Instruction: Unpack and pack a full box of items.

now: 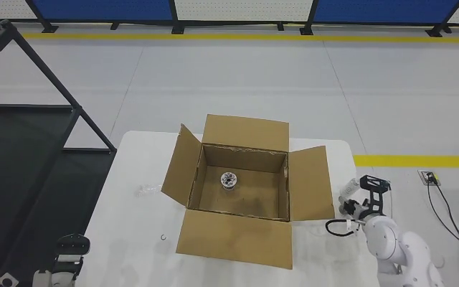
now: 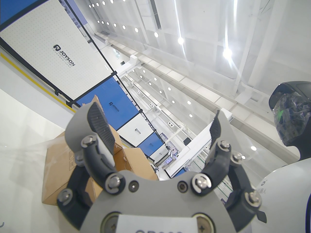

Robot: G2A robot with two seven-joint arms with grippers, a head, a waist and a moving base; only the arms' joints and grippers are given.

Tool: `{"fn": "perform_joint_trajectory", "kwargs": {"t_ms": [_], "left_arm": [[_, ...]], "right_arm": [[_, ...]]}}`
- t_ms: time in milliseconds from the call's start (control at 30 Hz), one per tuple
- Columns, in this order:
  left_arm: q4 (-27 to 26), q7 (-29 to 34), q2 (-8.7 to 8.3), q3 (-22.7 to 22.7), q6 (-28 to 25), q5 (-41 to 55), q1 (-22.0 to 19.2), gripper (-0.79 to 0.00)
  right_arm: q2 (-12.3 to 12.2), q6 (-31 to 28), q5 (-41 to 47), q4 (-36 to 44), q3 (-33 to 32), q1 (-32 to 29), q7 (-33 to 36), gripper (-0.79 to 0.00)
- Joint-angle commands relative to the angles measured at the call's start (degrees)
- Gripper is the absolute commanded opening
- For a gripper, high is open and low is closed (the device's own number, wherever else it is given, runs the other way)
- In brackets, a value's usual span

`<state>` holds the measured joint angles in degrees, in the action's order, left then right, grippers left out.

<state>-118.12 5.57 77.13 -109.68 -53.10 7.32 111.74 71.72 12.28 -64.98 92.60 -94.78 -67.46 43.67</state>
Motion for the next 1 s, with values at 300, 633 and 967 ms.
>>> {"fn": "perform_joint_trajectory", "kwargs": {"t_ms": [300,633,967], "left_arm": [[0.0,0.0,0.0,0.0,0.0,0.0,0.0,0.0],[0.0,0.0,0.0,0.0,0.0,0.0,0.0,0.0],[0.0,0.0,0.0,0.0,0.0,0.0,0.0,0.0]], "right_arm": [[0.4,7.3,-3.4,24.4,-0.8,-7.8,-8.5,0.0],[0.5,-1.9,-8.3,29.1,11.3,-1.3,-3.6,0.0],[2.7,-9.5,-4.7,12.8,28.7,17.1,4.9,0.0]]}}
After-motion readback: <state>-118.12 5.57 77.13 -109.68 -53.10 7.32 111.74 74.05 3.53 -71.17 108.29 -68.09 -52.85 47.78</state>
